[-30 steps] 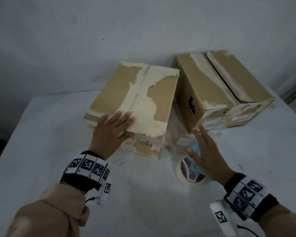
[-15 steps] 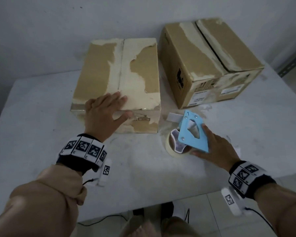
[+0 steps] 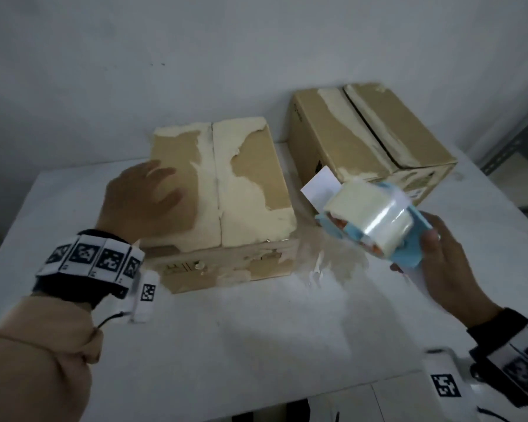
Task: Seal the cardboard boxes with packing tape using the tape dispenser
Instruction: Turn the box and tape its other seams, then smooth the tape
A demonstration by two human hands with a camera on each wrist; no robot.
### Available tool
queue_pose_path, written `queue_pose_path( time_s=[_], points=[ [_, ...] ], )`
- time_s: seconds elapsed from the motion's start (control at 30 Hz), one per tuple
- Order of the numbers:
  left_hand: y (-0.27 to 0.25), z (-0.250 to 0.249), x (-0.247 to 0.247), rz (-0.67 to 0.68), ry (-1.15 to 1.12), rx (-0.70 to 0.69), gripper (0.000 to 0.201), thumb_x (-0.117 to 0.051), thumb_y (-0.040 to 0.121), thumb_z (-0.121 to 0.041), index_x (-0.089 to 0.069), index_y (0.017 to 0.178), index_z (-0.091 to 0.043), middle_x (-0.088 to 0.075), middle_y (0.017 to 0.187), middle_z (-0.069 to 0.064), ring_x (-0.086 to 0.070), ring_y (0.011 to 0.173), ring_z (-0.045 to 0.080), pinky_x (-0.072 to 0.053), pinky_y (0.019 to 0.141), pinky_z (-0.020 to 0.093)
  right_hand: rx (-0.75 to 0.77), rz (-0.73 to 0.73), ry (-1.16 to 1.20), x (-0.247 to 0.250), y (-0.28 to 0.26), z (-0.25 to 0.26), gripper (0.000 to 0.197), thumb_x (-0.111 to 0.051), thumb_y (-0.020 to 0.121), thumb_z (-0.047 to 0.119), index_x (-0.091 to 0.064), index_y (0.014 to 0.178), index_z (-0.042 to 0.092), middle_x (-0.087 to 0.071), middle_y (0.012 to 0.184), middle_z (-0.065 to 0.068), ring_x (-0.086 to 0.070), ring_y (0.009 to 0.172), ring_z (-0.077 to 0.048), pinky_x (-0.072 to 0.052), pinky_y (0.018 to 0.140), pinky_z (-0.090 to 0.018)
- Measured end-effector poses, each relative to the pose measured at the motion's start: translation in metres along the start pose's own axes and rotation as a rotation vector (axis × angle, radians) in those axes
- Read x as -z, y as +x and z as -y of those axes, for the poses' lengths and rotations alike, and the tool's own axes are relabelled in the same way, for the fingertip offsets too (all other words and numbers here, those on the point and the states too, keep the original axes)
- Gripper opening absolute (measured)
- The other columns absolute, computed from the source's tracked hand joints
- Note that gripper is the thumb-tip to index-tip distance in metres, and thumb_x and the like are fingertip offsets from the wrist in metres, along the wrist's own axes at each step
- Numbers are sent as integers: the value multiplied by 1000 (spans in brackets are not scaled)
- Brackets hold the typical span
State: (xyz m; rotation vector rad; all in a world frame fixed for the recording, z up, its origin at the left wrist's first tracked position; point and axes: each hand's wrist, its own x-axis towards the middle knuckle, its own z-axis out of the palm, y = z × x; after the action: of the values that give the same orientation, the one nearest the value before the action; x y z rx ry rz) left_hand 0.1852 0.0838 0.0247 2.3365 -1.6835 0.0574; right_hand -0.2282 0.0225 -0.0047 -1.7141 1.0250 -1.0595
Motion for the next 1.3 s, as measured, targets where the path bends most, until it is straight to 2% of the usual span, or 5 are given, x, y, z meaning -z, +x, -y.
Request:
queue_pose_path(
  time_s=[0.13,0.33,0.8,1.07,1.3],
  points=[
    [10,19,-13,364,-114,218,86,-53,83,-51,-8,147,-15,-1,157,8,-19,141,31,-24,113,47,-22,103,187,-13,33,27,44,-31,88,55,-59,95,22,-70,69,6,-63,53,-10,-50,44,-24],
    [-6,14,-17,350,-425,324,92,-57,83,-46,0,148,-13,-13,156,9,-24,140,27,-24,111,37,139,277,180,-51,66,56,35,-82,60,31,-64,88,40,-69,74,10,-63,57,-8,-51,49,-25],
    [-69,1,8,560,-401,90,149,-45,25,-96,16,144,-30,-23,131,-5,-53,107,20,-52,87,30,202,168,237,-94,117,86,101,-76,56,62,-37,116,-10,-55,88,-26,-60,47,-32,-52,43,-32],
    [-87,-9,23,620,-171,-61,127,-26,33,-97,-24,137,-25,-34,111,-15,-51,91,5,-41,72,14,192,223,237,-108,125,84,106,-75,53,67,-40,113,-13,-54,83,-24,-57,44,-30,-49,42,-29],
    [-35,-3,40,221,-342,-102,108,7,54,-91,-59,103,-20,-57,93,-6,-58,81,13,-47,77,27,257,246,298,-116,131,97,98,-72,57,67,-38,113,-6,-49,87,-16,-55,47,-17,-49,42,-29]
  ],
)
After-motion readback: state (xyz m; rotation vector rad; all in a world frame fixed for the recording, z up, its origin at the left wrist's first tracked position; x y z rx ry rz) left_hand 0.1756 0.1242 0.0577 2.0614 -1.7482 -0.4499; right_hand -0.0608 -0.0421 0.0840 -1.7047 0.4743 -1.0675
